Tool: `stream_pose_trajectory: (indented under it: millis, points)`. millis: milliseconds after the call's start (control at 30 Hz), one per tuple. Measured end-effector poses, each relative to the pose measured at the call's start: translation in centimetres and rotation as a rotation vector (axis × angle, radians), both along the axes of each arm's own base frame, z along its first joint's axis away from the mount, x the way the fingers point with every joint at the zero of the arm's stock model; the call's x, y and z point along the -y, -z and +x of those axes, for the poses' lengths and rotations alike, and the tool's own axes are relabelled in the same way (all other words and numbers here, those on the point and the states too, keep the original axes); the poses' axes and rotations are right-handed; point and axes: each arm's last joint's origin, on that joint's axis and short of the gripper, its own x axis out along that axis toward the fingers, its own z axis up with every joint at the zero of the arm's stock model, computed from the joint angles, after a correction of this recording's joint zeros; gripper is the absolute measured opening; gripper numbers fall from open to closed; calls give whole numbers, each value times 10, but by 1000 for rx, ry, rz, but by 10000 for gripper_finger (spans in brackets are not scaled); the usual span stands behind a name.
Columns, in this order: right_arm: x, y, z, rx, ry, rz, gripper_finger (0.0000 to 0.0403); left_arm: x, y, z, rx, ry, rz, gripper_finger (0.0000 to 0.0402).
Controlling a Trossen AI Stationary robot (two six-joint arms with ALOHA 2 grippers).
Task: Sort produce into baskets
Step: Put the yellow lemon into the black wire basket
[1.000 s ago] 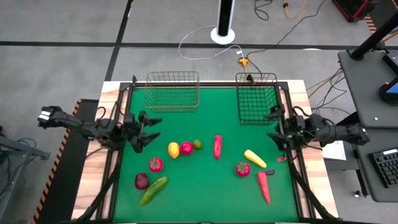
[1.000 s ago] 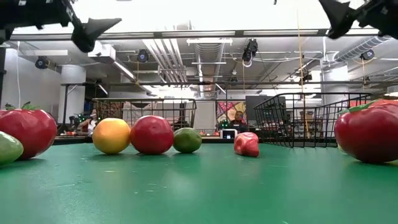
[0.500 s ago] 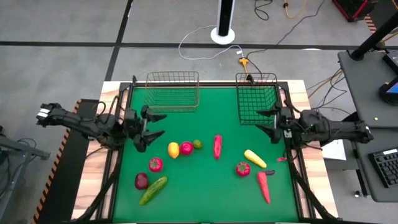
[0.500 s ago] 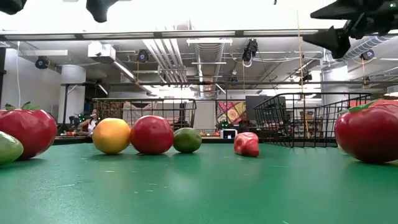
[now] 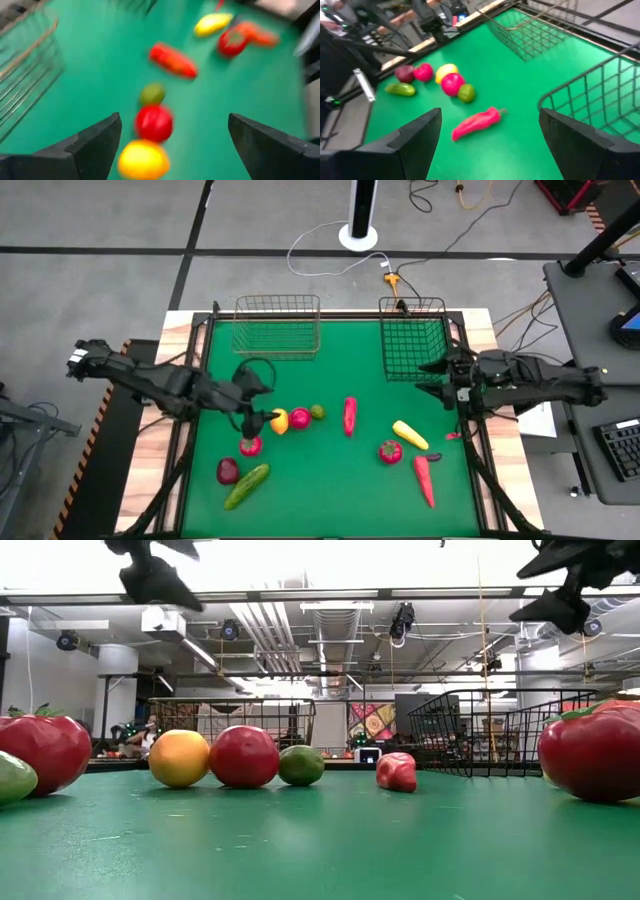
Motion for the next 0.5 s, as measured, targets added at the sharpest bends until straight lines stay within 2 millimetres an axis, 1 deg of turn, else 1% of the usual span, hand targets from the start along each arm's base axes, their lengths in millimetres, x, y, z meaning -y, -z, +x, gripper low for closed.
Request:
stream_pose_trajectory:
  millis: [100, 200, 400, 500]
  points:
    - [0, -10, -2, 14, -11, 8, 327, 2, 6, 9, -152, -49, 15, 347]
    - [0, -18, -7, 7, -6, 21, 327, 4, 13, 17, -242, -129, 11, 347]
    - [-1, -25, -10, 28, -3, 28, 327, 6, 28, 26, -377, -325, -50, 347]
    - [-1, -26, -10, 33, -6, 23, 327, 7, 36, 30, -418, -373, -56, 347]
